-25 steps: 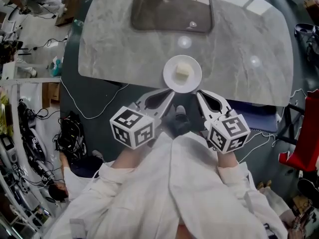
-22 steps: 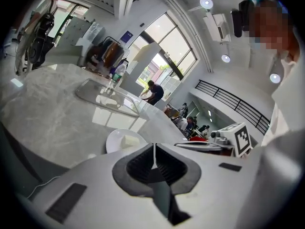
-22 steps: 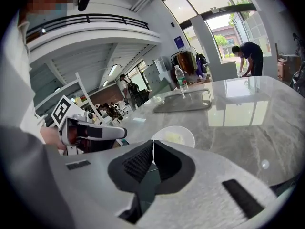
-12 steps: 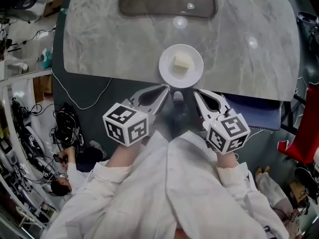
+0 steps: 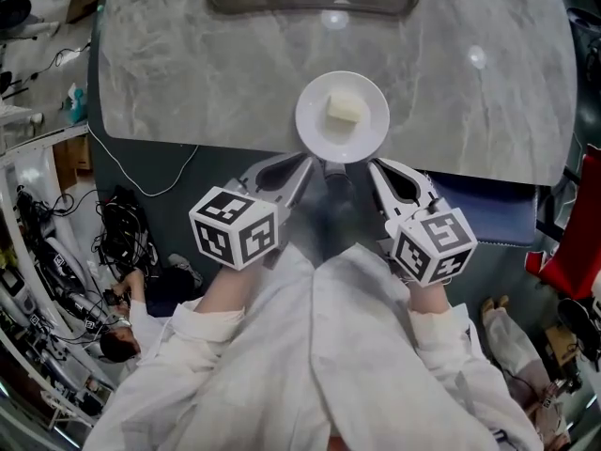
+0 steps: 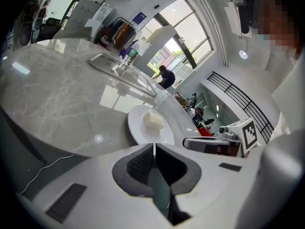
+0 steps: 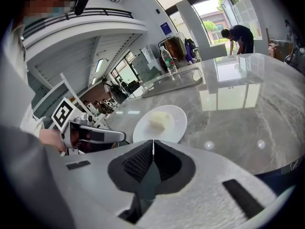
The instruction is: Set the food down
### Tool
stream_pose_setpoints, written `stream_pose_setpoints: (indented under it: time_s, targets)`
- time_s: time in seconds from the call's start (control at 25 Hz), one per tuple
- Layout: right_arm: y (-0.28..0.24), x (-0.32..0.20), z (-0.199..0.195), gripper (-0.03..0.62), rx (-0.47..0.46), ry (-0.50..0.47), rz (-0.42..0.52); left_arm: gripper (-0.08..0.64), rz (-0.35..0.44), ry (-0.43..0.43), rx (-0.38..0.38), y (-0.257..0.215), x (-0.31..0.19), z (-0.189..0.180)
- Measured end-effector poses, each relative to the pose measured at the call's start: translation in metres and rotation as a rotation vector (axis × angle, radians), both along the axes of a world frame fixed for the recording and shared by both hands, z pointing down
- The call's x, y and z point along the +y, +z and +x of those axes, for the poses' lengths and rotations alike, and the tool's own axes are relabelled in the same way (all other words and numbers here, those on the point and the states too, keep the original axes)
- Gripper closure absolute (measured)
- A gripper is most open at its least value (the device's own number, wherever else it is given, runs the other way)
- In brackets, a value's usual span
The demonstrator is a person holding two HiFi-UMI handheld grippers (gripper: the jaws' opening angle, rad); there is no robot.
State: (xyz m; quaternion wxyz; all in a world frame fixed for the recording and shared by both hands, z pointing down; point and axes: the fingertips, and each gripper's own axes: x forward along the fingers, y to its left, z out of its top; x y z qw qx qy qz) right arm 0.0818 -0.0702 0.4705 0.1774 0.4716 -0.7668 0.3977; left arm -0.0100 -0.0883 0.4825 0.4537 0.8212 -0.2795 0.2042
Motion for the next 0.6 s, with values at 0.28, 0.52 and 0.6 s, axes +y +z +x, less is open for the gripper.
stream_pose_setpoints:
  time_s: [0.28, 0.52, 0.6]
  targets:
    - [0.014, -0.010, 0.009, 0.588, 0.011, 0.023, -0.002, 0.535, -0.003, -0.003, -0.037, 0.014, -0.012, -0.002]
    - [0.019, -0.015, 0.014, 0.586, -0.005, 0.051, -0.019, 0.534, -0.005, -0.035, -0.057, 0.020, -0.022, -0.002]
    - [0.020, -0.015, 0.017, 0.586, 0.002, 0.059, -0.022, 0.534, -0.008, -0.036, -0.066, 0.022, -0.023, -0.003]
